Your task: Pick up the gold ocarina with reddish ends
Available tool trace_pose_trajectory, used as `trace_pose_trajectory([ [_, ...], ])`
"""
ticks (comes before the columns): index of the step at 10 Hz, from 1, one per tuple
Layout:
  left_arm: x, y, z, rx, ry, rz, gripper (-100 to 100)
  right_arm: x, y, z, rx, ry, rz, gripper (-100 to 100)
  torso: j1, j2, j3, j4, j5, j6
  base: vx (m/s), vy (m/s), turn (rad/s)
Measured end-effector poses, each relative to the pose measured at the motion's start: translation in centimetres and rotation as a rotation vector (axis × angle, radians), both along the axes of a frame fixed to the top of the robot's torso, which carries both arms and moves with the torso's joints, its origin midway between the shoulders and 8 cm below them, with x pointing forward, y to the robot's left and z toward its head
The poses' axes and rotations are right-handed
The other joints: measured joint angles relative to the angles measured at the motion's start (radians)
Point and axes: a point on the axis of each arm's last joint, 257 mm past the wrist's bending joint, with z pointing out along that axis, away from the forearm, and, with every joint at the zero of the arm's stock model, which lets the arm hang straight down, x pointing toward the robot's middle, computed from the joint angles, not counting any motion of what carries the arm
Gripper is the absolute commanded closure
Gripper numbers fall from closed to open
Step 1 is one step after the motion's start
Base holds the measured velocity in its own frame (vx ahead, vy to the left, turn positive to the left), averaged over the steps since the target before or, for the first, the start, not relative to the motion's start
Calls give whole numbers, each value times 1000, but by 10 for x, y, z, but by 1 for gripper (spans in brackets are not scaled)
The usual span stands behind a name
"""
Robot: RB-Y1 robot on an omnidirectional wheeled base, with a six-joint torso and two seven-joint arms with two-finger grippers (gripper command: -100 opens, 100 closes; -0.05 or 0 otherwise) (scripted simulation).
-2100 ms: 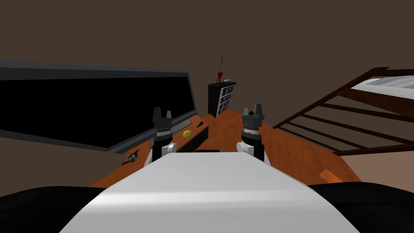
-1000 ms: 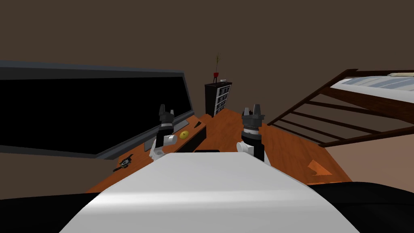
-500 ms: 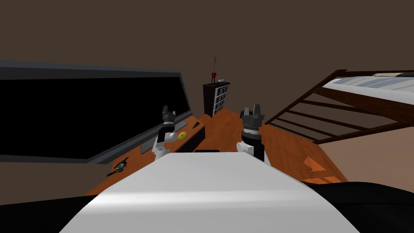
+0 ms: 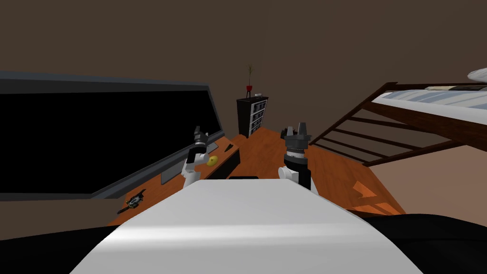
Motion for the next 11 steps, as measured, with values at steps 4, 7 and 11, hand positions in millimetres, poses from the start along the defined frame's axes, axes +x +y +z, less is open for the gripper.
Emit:
trace_pose_trajectory([
  [4,19,14,-36,-86,117,-3,-100,0,0,0,0,0,0,0,0,-1,0,0,0,0,28,-32,-51],
  [7,30,26,-73,-158,213,-4,-100,0,0,0,0,0,0,0,0,-1,-1,0,0,0,38,-31,-45],
  [11,38,31,-111,-230,318,-7,-100,0,0,0,0,0,0,0,1,0,0,0,0,0,33,-24,-41],
])
